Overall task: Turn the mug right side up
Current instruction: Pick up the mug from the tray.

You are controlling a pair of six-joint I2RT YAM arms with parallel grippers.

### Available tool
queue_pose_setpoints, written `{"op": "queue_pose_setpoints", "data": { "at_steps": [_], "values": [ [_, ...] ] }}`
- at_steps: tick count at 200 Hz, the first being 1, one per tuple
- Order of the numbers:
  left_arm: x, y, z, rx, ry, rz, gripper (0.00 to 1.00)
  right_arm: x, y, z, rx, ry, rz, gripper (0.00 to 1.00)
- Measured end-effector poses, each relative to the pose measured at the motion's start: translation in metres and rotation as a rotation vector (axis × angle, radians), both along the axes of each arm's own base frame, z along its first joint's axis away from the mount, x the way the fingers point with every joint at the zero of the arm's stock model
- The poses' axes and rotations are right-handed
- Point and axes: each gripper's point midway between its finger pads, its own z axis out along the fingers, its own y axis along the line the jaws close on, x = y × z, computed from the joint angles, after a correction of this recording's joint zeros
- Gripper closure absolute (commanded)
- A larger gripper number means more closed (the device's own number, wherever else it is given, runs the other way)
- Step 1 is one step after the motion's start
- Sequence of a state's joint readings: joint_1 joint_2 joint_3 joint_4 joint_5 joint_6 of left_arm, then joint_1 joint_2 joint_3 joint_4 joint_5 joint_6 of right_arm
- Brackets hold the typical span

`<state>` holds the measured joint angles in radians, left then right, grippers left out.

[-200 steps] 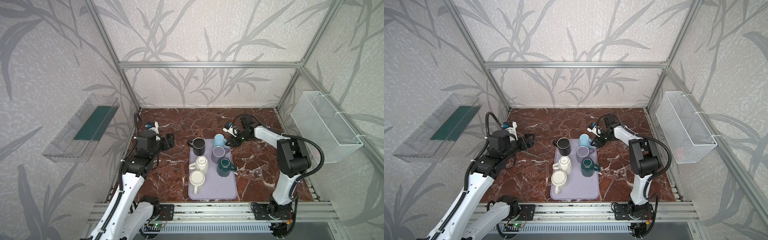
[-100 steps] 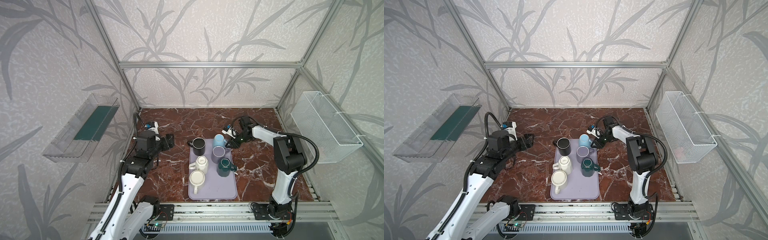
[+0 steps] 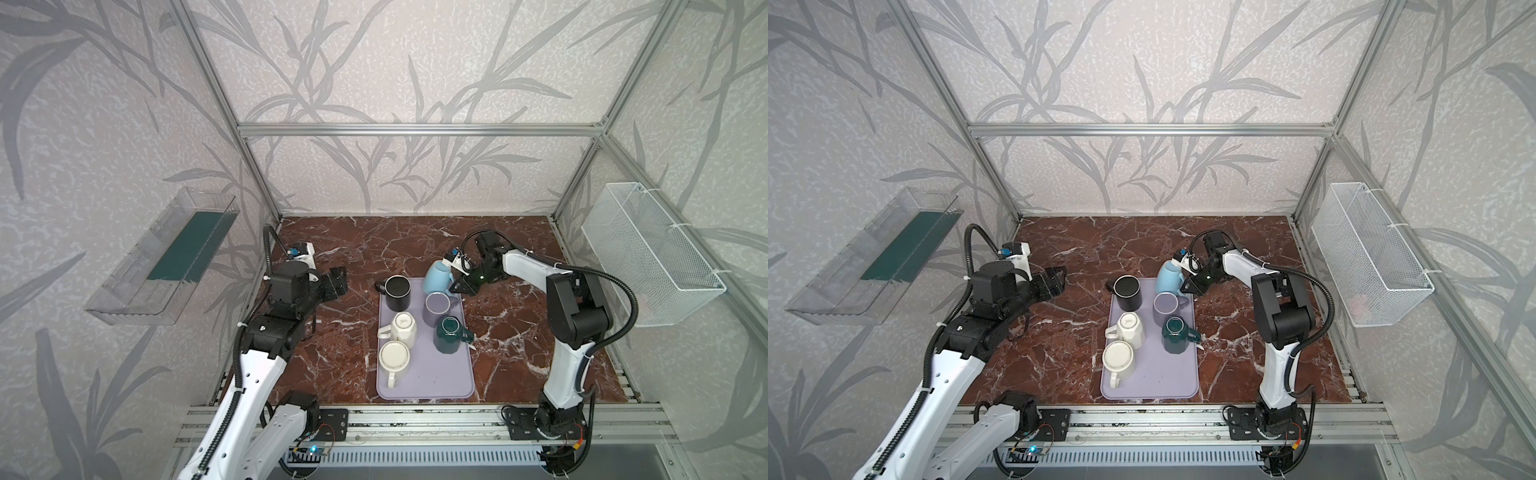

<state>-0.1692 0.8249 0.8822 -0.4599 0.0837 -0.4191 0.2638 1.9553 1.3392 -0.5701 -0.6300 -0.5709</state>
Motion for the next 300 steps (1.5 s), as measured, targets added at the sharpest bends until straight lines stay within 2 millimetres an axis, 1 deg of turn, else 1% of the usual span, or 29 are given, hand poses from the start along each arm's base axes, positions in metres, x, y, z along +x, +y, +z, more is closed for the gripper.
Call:
{"op": "queue_pose_setpoints", "data": {
  "at_steps": [53,74,102,137,181,207,245,275,300],
  "values": [
    [0.0,0.0,0.0,-0.001,0.0,-0.001,0.2,0.002,0.002,0.005,0.031,0.054,-0.109,1.0],
    [0.0,-0.001,0.0,-0.002,0.0,-0.004,0.21,0.006,0.003,0.013,0.049,0.068,-0.162,1.0],
    [-0.001,-0.002,0.001,-0.006,-0.001,-0.01,0.22,0.018,0.005,0.026,0.089,0.056,-0.234,1.0],
    [-0.002,-0.004,0.003,-0.016,-0.005,-0.022,0.22,0.033,0.006,0.037,0.148,0.069,-0.327,1.0],
    [-0.001,-0.011,0.02,-0.05,-0.032,-0.049,0.23,0.041,0.01,0.05,0.236,0.105,-0.429,1.0],
    [-0.001,-0.016,0.022,-0.084,-0.029,-0.063,0.24,0.044,0.013,0.059,0.291,0.123,-0.472,1.0],
    [0.003,-0.033,0.024,-0.209,-0.006,-0.111,0.26,0.047,0.018,0.077,0.397,0.14,-0.526,1.0],
    [0.011,-0.054,0.028,-0.362,0.006,-0.168,0.29,0.049,0.022,0.094,0.501,0.165,-0.573,1.0],
    [0.018,-0.076,0.022,-0.512,0.052,-0.213,0.31,0.052,0.025,0.106,0.602,0.192,-0.616,1.0]
  ]
}}
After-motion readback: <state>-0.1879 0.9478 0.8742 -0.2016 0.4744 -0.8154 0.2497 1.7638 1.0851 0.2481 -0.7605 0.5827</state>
